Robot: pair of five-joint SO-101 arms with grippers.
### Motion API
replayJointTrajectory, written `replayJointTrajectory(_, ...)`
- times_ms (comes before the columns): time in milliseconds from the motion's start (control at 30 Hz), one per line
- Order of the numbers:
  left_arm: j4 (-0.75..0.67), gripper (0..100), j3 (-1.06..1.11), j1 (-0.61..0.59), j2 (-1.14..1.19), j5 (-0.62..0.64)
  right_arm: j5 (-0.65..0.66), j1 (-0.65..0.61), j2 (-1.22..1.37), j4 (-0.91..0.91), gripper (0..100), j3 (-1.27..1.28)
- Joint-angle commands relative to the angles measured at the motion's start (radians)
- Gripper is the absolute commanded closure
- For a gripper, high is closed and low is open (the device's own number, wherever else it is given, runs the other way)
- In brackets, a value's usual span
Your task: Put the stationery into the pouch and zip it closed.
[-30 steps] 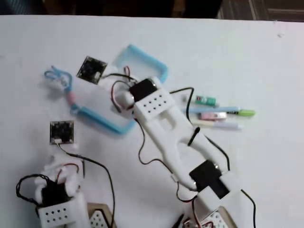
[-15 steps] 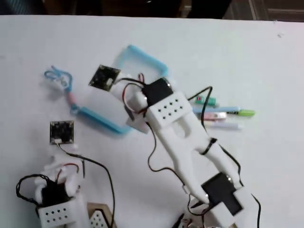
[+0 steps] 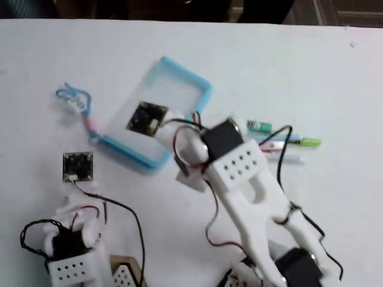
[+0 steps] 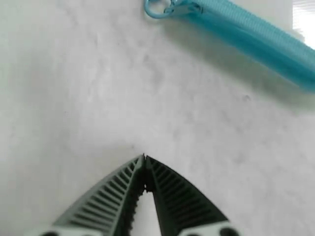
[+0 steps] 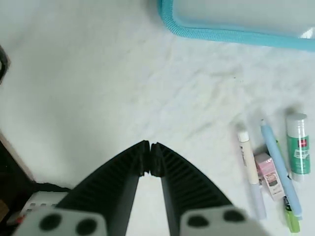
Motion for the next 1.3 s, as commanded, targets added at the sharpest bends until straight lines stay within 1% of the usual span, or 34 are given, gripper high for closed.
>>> replayJointTrajectory(0, 0.005, 97, -0.009, -0.008, -0.007, 0.002, -0.002, 0.01, -0.12, -0.077, 98.1, 0.127)
replayJointTrajectory(133, 0.005, 97, -0.009, -0.008, -0.007, 0.002, -0.002, 0.01, -0.216, -0.17, 98.1, 0.258)
replayJointTrajectory(233, 0.005, 97, -0.009, -0.008, -0.007, 0.002, -0.002, 0.01, -0.268, -0.237, 98.1, 0.304)
replayJointTrajectory(633, 0.005, 97, -0.009, -0.008, -0.007, 0.002, 0.0, 0.002, -0.292, -0.483, 98.1, 0.307)
replayJointTrajectory(1033, 0.005, 97, -0.009, -0.008, -0.007, 0.002, 0.0, 0.007, -0.285, -0.575, 98.1, 0.307)
replayJointTrajectory(1267, 0.005, 97, -0.009, -0.008, -0.007, 0.002, 0.0, 0.005, -0.14, -0.578, 98.1, 0.192)
